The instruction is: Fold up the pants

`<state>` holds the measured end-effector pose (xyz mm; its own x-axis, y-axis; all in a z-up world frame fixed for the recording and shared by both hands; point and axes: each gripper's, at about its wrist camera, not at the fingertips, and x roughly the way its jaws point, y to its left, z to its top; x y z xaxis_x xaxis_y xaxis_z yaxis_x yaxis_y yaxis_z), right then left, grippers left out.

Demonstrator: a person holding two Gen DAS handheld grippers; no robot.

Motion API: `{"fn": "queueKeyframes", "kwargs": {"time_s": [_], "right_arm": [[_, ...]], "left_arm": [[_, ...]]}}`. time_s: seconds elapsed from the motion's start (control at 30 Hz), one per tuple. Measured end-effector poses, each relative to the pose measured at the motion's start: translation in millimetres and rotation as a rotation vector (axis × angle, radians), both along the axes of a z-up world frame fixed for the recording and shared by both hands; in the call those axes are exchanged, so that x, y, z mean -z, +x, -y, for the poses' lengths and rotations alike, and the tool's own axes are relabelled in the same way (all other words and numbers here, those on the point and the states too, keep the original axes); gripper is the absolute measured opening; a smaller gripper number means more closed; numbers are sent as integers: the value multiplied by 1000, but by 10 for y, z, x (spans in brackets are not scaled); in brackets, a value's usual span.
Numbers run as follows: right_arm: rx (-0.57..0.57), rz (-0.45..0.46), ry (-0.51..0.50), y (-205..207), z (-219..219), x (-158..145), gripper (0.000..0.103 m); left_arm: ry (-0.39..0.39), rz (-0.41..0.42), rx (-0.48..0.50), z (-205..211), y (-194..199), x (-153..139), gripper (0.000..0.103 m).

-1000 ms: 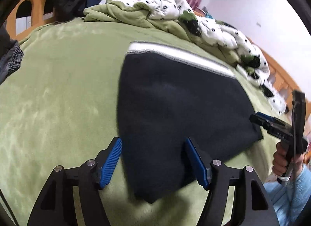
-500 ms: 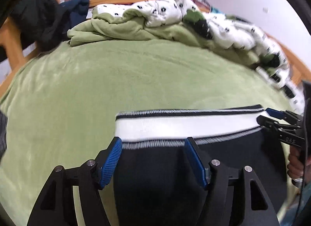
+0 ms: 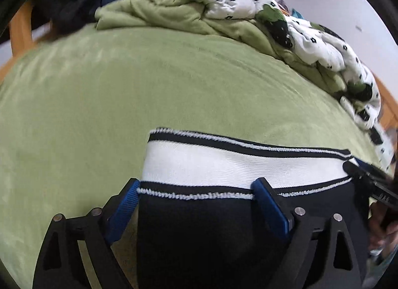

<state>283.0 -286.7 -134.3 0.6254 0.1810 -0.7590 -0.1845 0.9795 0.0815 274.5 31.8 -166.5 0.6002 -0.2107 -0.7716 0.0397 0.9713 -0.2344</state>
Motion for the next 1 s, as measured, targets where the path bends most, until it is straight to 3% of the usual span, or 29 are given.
{"fn": "queueKeyframes", "kwargs": {"time_s": [0.27, 0.5, 0.57, 0.63, 0.87, 1.0], "right_arm": [[5, 51, -77, -83, -111, -25, 76], [2, 39, -53, -66, -60, -19, 77], [4, 42, -65, -70, -62, -21, 77], [3, 35, -72, -71, -50, -40, 77], [-10, -58, 8, -449, 177, -174, 77], [-25, -25, -86, -924, 152, -198, 77]], "left_arm": [[37, 8, 0, 56, -10, -13, 94], [108, 27, 1, 109, -15, -83, 93], [122, 9, 19, 137, -37, -112, 93], [86, -62, 72, 139, -83, -101, 93], [158, -120, 111, 232, -581, -128, 91], [147, -120, 116, 228, -1042, -167, 91]]}}
